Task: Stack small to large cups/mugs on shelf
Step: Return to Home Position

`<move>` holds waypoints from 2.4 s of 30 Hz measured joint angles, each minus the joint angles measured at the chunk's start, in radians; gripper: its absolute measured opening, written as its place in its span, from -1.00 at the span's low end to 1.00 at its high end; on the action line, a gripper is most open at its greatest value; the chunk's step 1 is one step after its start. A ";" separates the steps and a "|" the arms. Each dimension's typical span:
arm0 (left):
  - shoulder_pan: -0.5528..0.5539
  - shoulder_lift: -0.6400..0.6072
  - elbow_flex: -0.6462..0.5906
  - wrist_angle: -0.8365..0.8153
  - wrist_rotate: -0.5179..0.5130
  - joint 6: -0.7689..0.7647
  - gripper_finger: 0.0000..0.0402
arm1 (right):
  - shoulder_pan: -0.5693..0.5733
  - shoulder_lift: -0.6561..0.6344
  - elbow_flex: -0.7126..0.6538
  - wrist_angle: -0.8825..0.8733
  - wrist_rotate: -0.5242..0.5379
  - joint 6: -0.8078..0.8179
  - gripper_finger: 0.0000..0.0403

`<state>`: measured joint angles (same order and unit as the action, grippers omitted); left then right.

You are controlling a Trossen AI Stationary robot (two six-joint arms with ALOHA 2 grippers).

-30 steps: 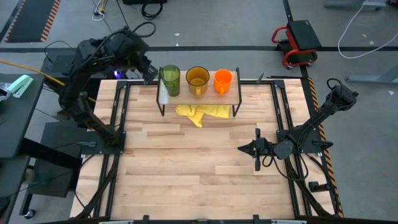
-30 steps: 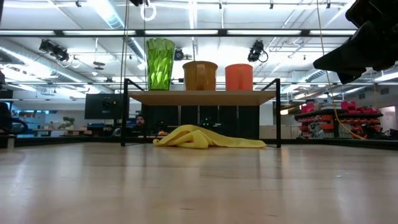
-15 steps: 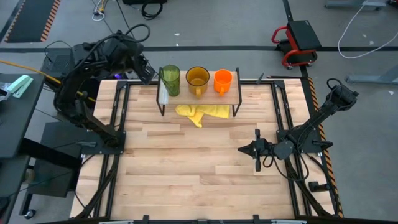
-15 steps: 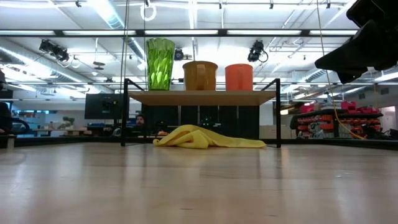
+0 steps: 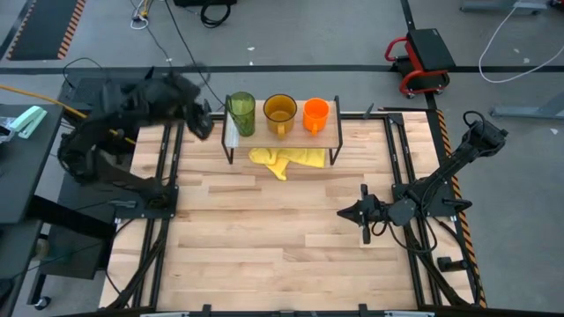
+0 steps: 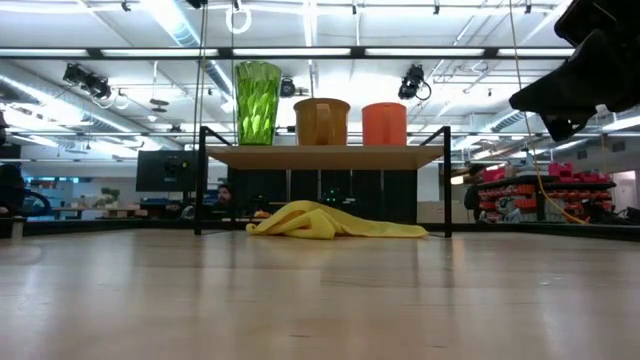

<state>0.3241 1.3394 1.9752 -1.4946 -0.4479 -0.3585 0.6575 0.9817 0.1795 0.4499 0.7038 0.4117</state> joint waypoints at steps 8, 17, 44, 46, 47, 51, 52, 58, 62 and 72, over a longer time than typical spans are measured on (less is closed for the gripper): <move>-0.135 -0.269 -0.524 0.559 0.211 0.112 -0.50 | 0.000 -0.003 0.000 0.257 -0.124 -0.155 -0.91; -0.153 -0.442 -0.911 0.912 0.306 0.194 -0.50 | -0.001 -0.183 -0.016 0.364 -0.298 -0.376 -0.90; -0.140 -1.061 -1.403 1.227 0.456 0.187 -0.50 | -0.001 -0.878 0.020 -0.113 -0.343 -0.462 -0.91; -0.142 -1.078 -1.419 1.235 0.466 0.186 -0.52 | -0.001 -0.896 0.063 -0.173 -0.343 -0.464 -0.91; -0.143 -1.088 -1.428 1.236 0.471 0.187 -0.52 | -0.001 -0.901 0.086 -0.204 -0.343 -0.464 -0.91; -0.143 -1.131 -1.455 1.235 0.472 0.195 -0.53 | -0.001 -0.906 0.162 -0.297 -0.343 -0.464 -0.91; -0.143 -1.145 -1.460 1.235 0.470 0.202 -0.52 | -0.001 -0.907 0.172 -0.296 -0.344 -0.464 -0.91; -0.142 -1.244 -1.461 1.217 0.467 0.186 -0.50 | -0.001 -0.902 0.134 -0.297 -0.347 -0.431 -0.91; -0.142 -1.290 -1.461 1.161 0.466 0.170 -0.52 | -0.001 -0.903 0.061 -0.187 -0.348 -0.415 -0.91; -0.142 -1.316 -1.514 1.180 0.468 0.158 -0.50 | -0.001 -0.901 -0.076 -0.033 -0.348 -0.413 -0.91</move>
<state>0.1818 0.0232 0.4613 -0.3148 0.0204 -0.2008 0.6567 0.0806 0.1038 0.4173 0.3558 -0.0015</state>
